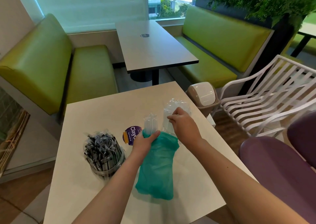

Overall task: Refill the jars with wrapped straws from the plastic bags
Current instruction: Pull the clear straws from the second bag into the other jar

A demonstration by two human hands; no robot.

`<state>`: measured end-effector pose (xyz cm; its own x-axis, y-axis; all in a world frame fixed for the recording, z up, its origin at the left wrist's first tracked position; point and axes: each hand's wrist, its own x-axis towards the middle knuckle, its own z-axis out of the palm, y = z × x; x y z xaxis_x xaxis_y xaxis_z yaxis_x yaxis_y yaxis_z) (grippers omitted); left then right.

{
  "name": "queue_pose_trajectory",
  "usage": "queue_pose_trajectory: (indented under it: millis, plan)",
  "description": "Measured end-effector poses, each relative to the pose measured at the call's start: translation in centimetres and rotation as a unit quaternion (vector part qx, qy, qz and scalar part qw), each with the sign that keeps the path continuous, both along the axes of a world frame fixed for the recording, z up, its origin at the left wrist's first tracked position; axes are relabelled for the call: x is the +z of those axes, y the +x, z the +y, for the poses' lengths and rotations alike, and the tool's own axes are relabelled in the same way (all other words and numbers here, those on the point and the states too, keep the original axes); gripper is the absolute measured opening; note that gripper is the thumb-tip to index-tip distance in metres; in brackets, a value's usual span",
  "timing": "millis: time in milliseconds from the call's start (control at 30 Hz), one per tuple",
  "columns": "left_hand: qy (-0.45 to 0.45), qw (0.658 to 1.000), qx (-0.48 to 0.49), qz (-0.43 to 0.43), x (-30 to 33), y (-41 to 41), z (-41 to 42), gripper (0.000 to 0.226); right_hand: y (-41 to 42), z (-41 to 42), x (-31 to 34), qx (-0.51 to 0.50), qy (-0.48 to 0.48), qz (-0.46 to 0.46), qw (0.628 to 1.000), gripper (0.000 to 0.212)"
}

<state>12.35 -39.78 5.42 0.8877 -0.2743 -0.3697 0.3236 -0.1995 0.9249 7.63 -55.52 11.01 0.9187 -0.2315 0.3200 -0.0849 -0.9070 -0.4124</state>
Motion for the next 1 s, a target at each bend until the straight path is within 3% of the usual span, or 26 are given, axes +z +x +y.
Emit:
queue_pose_trajectory:
  millis: [100,233,333,467,633,800,933,1000]
  plan:
    - [-0.003,1.000,-0.002,0.008,0.0,0.1,0.3,0.058,-0.3,0.3,0.0,-0.001,-0.022,0.000,1.000,0.027]
    - [-0.015,1.000,0.003,0.006,0.1,0.2,0.6,0.055,-2.0,1.6,0.3,-0.046,-0.005,-0.073,0.996,0.018]
    - [-0.033,0.999,0.009,0.007,0.3,0.2,0.8,0.049,-2.8,2.7,-0.7,-0.072,0.125,-0.034,0.989,0.014]
    - [-0.068,0.997,0.017,0.027,0.5,0.1,0.8,0.053,-2.8,3.3,-2.7,-0.070,0.330,0.102,0.936,0.024]
    - [-0.109,0.993,0.001,0.050,0.9,-0.6,0.3,0.052,-2.8,4.0,-3.5,-0.053,0.428,0.151,0.890,0.030]
    - [-0.121,0.988,-0.009,0.098,1.1,-0.9,0.1,0.069,-2.9,3.7,-3.1,-0.045,0.468,0.174,0.866,0.036]
    - [-0.137,0.984,-0.020,0.115,1.4,-1.2,0.1,0.061,-2.8,3.4,-3.3,-0.043,0.441,0.172,0.880,0.031]
    - [-0.137,0.983,-0.039,0.114,1.6,-1.3,0.1,0.051,-2.7,3.3,-3.4,-0.049,0.428,0.160,0.888,0.042]
